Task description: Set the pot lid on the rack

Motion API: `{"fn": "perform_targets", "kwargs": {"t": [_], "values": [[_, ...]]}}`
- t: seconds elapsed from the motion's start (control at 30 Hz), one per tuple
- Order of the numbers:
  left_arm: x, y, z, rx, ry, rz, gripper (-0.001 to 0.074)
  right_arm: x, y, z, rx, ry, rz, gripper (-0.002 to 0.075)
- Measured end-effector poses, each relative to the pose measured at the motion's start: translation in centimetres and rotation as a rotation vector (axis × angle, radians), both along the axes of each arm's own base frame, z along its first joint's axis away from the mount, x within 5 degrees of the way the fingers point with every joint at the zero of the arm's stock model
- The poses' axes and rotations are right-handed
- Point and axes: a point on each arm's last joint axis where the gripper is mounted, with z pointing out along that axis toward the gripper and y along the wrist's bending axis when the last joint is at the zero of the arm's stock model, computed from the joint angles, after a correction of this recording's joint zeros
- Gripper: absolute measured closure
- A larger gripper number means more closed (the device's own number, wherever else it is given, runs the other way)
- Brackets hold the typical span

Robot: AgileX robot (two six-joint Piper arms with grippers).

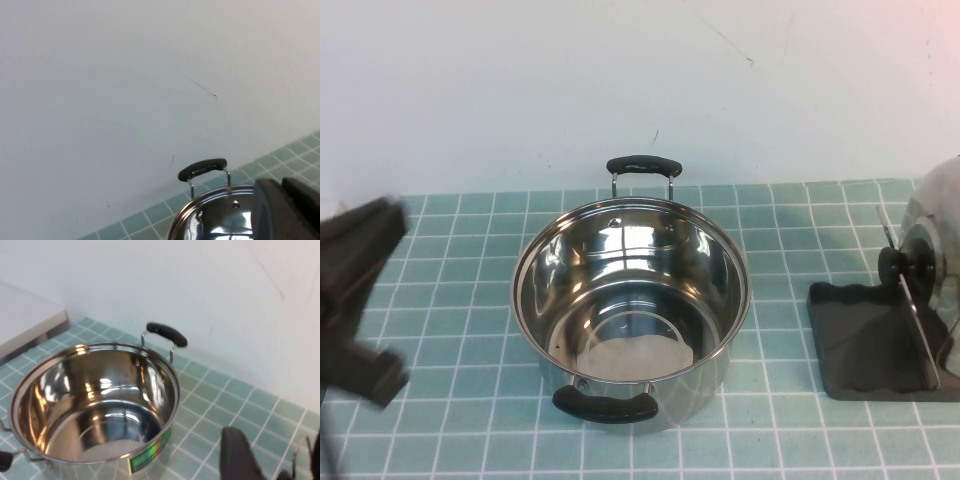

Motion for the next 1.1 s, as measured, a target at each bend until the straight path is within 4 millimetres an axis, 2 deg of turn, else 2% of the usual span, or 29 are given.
{"fn": "perform_targets", "kwargs": {"t": [0.13, 0.27, 0.43, 0.63, 0.77, 1.1], "values": [[-3.1, 1.8, -2.1, -0.104, -0.033, 0.093, 0.0734, -2.9, 0.3, 1.1, -0.043, -0.124, 0.007, 0.0547], [-5.0, 3.4, -4.3, -0.150, -0.083, 0.205, 0.0734, -6.6, 0.5, 1.3, -0.076, -0.269, -0.018, 0.0683], [-6.2, 4.3, -6.5, -0.169, -0.109, 0.255, 0.0734, -11.2, 1.0, 0.7, -0.098, -0.431, -0.021, 0.0720], [-6.1, 4.2, -8.5, -0.151, -0.063, 0.252, 0.0734, -16.1, 1.7, -0.1, -0.125, -0.621, -0.003, 0.0727], [-5.9, 4.0, -9.9, -0.134, -0.024, 0.242, 0.0734, -17.5, 2.0, -0.9, -0.137, -0.674, 0.011, 0.0727], [-5.8, 3.9, -12.5, -0.104, 0.046, 0.238, 0.0736, -17.5, 2.4, -1.9, -0.152, -0.628, 0.077, 0.0727]]}}
